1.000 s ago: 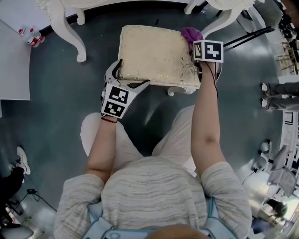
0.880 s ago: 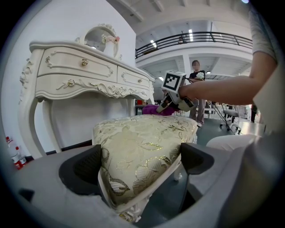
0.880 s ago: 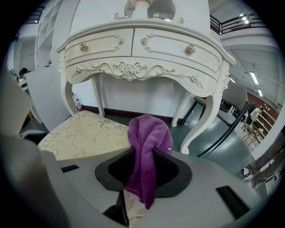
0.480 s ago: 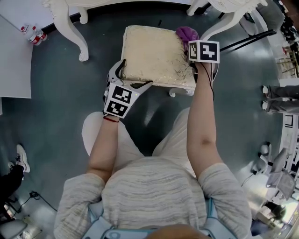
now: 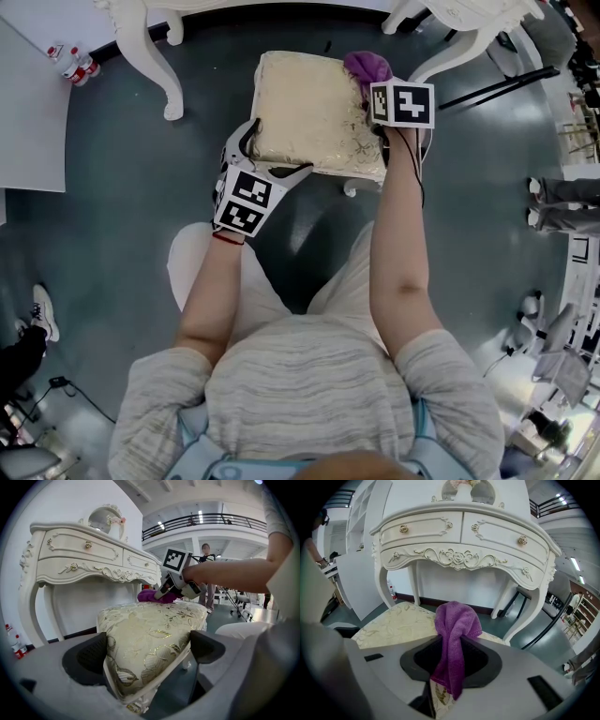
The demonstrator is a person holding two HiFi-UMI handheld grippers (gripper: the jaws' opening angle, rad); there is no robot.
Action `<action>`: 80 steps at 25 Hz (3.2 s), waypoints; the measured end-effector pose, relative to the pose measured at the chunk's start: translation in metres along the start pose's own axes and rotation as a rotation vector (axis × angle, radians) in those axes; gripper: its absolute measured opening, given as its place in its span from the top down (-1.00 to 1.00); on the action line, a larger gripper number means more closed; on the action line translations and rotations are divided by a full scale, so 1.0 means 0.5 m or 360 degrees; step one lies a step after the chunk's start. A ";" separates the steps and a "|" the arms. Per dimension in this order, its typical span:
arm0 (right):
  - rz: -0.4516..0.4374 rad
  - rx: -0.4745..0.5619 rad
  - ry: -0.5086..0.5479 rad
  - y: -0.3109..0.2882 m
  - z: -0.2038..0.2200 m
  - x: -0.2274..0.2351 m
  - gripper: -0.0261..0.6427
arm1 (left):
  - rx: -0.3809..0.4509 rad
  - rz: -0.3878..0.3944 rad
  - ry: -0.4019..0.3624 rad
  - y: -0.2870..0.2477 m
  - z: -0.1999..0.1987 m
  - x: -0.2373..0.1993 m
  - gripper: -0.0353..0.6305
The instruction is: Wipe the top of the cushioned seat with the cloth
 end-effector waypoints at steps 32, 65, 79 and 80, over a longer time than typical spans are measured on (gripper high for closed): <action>-0.0111 0.0015 0.0161 -0.028 -0.044 -0.169 0.61 | -0.0010 0.0016 0.0006 -0.002 0.012 0.000 -0.80; -0.0268 0.0070 0.0322 -0.042 -0.070 -0.320 0.61 | 0.0019 0.0034 0.0011 0.001 0.012 -0.002 -0.80; -0.0836 0.0174 0.0053 0.028 -0.067 -0.445 0.61 | 0.0035 0.0044 0.0015 0.004 0.011 -0.004 -0.79; -0.0839 0.0179 0.0051 0.035 -0.064 -0.445 0.61 | 0.0037 0.0043 0.0014 0.004 0.011 -0.004 -0.79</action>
Point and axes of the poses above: the fingertips, and each gripper's own axes: y backward along the fingers, x to its right, z out of its underside, the point moved 4 cm from there along y, backward along the fingers, and after that the axes turned 7 degrees about -y, right-handed, at the moved point
